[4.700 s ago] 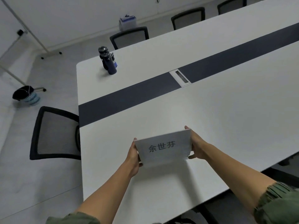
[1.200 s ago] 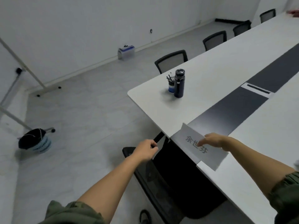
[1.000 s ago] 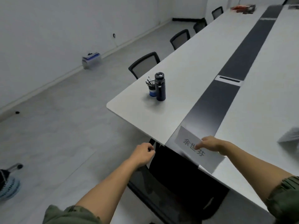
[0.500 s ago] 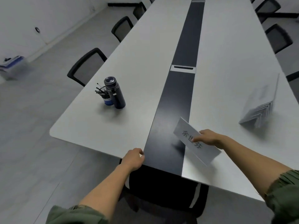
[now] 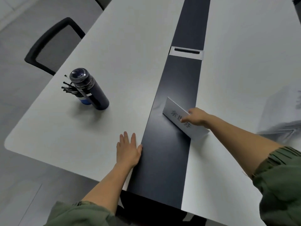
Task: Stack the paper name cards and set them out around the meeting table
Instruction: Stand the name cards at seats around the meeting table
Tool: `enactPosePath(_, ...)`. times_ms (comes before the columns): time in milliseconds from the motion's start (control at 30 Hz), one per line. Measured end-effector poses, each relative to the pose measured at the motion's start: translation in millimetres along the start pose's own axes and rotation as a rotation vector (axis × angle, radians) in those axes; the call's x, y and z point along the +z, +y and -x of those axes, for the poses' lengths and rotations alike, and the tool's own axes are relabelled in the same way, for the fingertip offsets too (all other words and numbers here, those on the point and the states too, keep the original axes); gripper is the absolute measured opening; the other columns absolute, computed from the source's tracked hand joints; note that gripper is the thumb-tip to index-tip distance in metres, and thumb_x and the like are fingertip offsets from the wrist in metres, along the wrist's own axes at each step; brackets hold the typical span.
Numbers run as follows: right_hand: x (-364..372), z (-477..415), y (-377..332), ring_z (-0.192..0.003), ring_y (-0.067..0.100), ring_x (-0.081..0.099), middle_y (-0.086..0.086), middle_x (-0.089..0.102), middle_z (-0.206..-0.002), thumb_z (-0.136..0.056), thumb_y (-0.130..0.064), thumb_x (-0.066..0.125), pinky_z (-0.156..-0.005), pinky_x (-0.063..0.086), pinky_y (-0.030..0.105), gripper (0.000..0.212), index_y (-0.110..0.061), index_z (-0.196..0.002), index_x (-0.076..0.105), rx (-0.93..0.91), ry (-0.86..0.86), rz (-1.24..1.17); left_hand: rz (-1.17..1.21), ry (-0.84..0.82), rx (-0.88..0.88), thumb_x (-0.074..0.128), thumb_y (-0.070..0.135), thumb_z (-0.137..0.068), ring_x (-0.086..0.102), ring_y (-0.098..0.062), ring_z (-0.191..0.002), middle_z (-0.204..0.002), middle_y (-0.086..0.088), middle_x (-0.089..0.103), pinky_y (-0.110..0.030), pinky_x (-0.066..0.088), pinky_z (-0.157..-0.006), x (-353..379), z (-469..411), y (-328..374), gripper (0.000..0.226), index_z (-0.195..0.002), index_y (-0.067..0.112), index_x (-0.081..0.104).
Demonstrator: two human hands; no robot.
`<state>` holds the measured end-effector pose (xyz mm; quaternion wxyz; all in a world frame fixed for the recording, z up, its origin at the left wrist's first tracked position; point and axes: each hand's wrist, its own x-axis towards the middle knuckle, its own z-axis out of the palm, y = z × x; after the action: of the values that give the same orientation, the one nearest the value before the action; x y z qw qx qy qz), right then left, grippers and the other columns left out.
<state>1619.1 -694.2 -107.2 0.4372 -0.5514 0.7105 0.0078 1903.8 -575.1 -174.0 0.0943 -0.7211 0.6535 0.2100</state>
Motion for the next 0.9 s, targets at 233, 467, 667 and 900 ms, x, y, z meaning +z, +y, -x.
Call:
enactPosePath(233, -14.7, -44.3, -12.4, -0.095, 0.027, 0.063, 0.011, 0.068, -0.106, -0.077, -0.041, 0.071, -0.089, 0.054, 0.04, 0.043, -0.012, -0.11, 0.068, -0.044, -0.003, 0.083, -0.019, 0.154, -0.03, 0.008, 0.056, -0.094, -0.004, -0.035, -0.149, -0.161, -0.019, 0.0, -0.048, -0.005, -0.119, 44.9, -6.0, 0.0, 0.074, -0.155, 0.014, 0.009)
enactPosePath(467, -18.6, -45.6, -5.9, -0.115, 0.022, 0.059, -0.005, 0.062, -0.13, -0.068, -0.061, 0.074, -0.089, 0.048, 0.037, 0.077, -0.034, -0.137, 0.05, -0.064, 0.13, 0.214, -0.056, 0.2, -0.025, 0.019, 0.055, -0.096, 0.009, -0.036, -0.148, -0.159, -0.021, 0.016, -0.049, 0.002, -0.119, 52.4, -11.8, 0.1, 0.071, -0.153, 0.013, 0.022)
enactPosePath(667, -21.7, -37.8, -8.5, -0.096, 0.023, 0.059, -0.002, 0.066, -0.114, -0.081, -0.031, 0.072, -0.07, 0.043, 0.032, 0.05, -0.038, -0.126, 0.053, -0.085, 0.164, 0.442, -0.067, 0.204, -0.024, 0.012, 0.055, -0.097, 0.011, -0.036, -0.148, -0.159, -0.021, 0.018, -0.051, 0.007, -0.118, 51.8, -13.3, -2.1, 0.071, -0.152, 0.013, 0.023)
enactPosePath(900, -33.4, -65.6, -33.8, -0.1, 0.025, 0.058, 0.001, 0.064, -0.117, -0.085, -0.019, 0.067, -0.072, 0.04, 0.032, 0.052, -0.036, -0.131, 0.05, -0.098, 0.189, 0.472, -0.048, 0.215, -0.019, 0.005, 0.056, -0.097, 0.011, -0.036, -0.148, -0.159, -0.02, 0.016, -0.051, 0.007, -0.119, 51.5, -13.7, -3.3, 0.072, -0.152, 0.013, 0.022)
